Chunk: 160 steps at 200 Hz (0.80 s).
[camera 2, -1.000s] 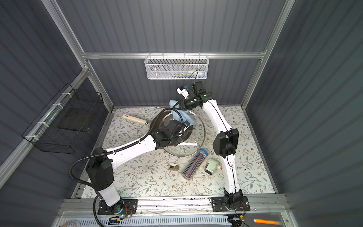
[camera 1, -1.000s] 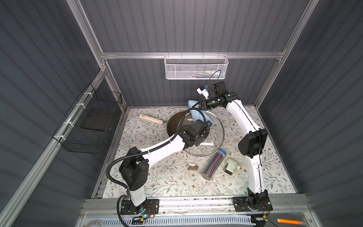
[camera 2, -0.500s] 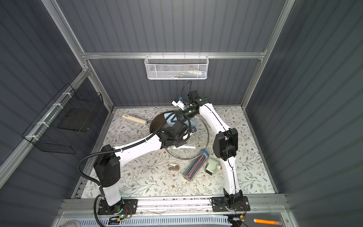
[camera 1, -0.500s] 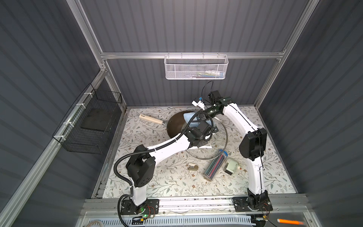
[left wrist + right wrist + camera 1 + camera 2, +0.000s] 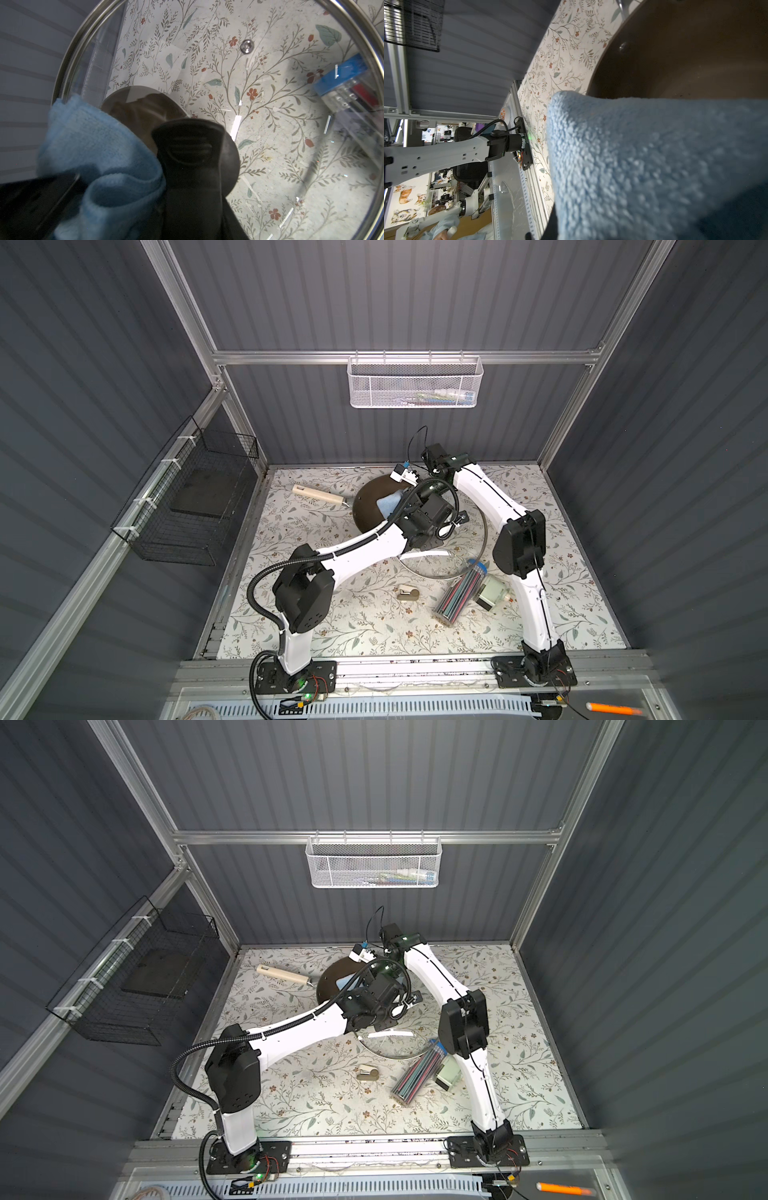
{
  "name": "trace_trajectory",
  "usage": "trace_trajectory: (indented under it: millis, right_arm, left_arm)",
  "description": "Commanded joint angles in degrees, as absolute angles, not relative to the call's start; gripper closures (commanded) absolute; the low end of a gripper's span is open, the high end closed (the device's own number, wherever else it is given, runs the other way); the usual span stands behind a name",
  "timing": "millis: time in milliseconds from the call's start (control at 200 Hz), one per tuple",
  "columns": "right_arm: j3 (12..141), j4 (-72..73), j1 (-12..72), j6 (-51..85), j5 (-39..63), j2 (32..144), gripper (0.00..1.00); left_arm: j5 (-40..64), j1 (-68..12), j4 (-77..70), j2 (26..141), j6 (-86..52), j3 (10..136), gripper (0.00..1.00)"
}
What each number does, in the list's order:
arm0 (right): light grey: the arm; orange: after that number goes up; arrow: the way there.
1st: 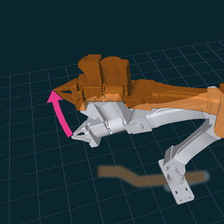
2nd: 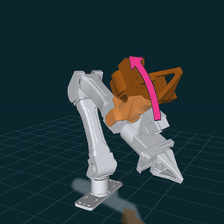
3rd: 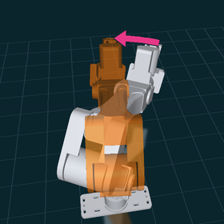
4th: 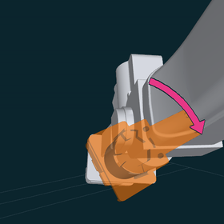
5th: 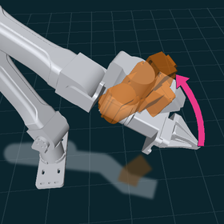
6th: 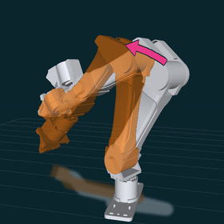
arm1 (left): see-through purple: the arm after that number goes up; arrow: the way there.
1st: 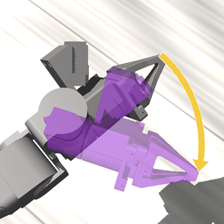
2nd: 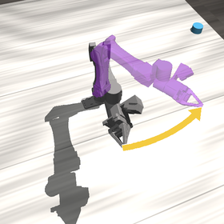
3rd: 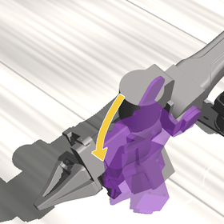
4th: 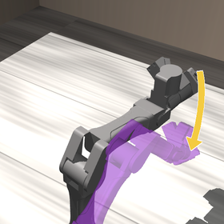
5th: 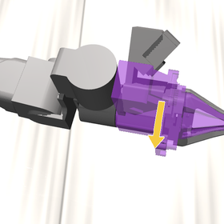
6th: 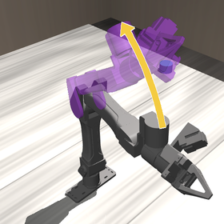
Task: Wipe the pot lid with a cloth
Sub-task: Wipe the pot lid.
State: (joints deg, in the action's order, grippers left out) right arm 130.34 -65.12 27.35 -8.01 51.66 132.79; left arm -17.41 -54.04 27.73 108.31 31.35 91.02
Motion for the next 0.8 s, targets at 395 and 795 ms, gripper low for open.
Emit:
trace_trajectory:
  millis: [395, 795]
  right_arm:
    - [132.3, -57.6, 20.9, 1.1, 32.0, 131.3, 1.00]
    - [120.6, -44.1, 10.3, 11.7, 35.8, 121.5, 1.00]
  left_arm:
    - [-22.8, -54.3, 16.7, 109.9, 32.5, 96.1, 1.00]
    - [-24.1, -54.2, 15.0, 109.6, 30.5, 97.8, 1.00]
